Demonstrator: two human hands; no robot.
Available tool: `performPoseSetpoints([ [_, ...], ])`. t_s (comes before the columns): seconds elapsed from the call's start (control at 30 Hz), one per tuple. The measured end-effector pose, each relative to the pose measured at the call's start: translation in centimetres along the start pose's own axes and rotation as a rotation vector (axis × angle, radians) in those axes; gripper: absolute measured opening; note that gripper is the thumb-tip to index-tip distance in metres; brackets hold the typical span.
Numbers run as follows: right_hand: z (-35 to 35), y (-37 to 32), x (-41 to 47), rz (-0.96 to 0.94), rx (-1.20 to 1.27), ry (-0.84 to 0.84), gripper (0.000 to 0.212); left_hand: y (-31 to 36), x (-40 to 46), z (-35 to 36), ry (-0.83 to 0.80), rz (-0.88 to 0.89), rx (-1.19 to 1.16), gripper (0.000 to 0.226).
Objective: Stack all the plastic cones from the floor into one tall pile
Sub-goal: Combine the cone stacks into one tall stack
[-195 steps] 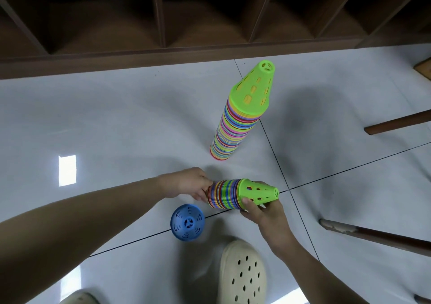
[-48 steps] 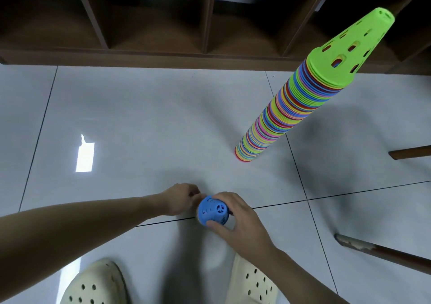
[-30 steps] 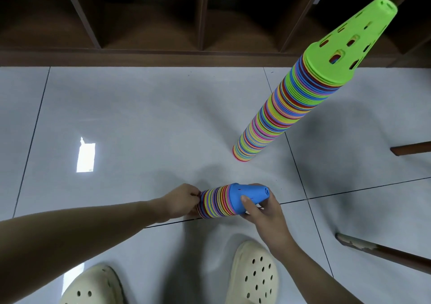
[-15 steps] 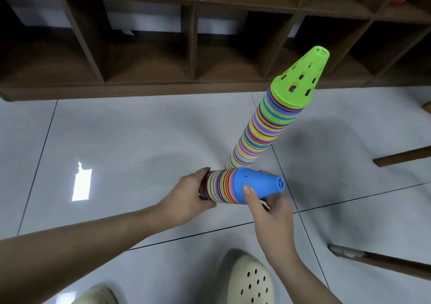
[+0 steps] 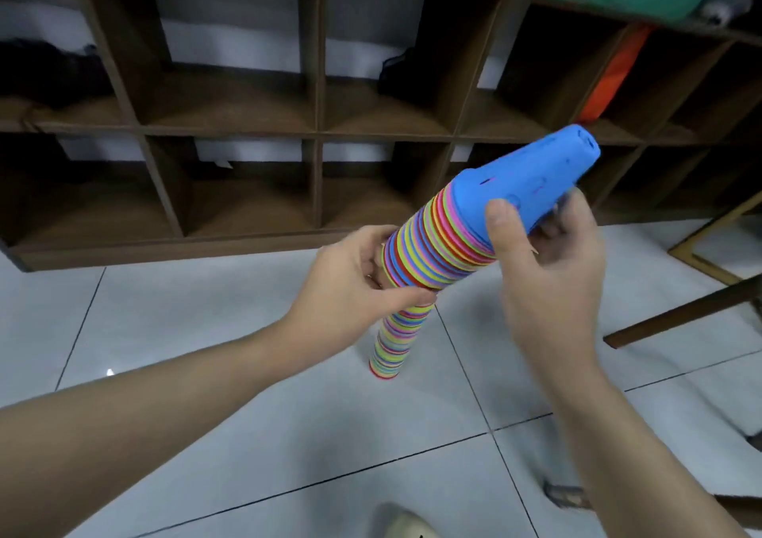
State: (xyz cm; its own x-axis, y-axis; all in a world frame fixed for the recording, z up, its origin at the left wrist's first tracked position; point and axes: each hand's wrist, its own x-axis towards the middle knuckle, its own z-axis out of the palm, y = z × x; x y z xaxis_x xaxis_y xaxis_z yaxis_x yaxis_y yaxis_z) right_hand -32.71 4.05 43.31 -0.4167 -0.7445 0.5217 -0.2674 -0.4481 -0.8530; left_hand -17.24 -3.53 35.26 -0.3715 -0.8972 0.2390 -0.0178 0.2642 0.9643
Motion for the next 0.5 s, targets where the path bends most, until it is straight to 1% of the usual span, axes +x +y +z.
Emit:
performPoseSetpoints([
  [0.13, -1.0, -3.6, 5.9, -0.03, -0.069, -0.055, 0.029, 4.7, 3.8, 1.4, -0.007, 0.033, 0.047, 0.061],
  [0.23, -1.2, -4.9, 9.1, -0.044, -0.183, -0.069, 0.03, 7.2, 6.4, 2.1, -0.043, 0.026, 0.083, 0.058],
  [0.3, -1.3, -4.9, 10.5, 0.007, -0.224, -0.082, 0.033, 7.9, 7.7, 2.5, -0.075, -0.008, 0.126, 0.056],
  [0.4, -1.0, -4.0, 11.5, 0.129, -0.214, -0.102, 0.034, 7.4, 8.8, 3.0, -0.126, -0.057, 0.179, 0.048],
  [0.5, -0.6, -2.9, 11.4, 0.161, -0.233, -0.08, 0.038, 6.6, 9.2, 3.3, -0.171, -0.064, 0.259, 0.048],
])
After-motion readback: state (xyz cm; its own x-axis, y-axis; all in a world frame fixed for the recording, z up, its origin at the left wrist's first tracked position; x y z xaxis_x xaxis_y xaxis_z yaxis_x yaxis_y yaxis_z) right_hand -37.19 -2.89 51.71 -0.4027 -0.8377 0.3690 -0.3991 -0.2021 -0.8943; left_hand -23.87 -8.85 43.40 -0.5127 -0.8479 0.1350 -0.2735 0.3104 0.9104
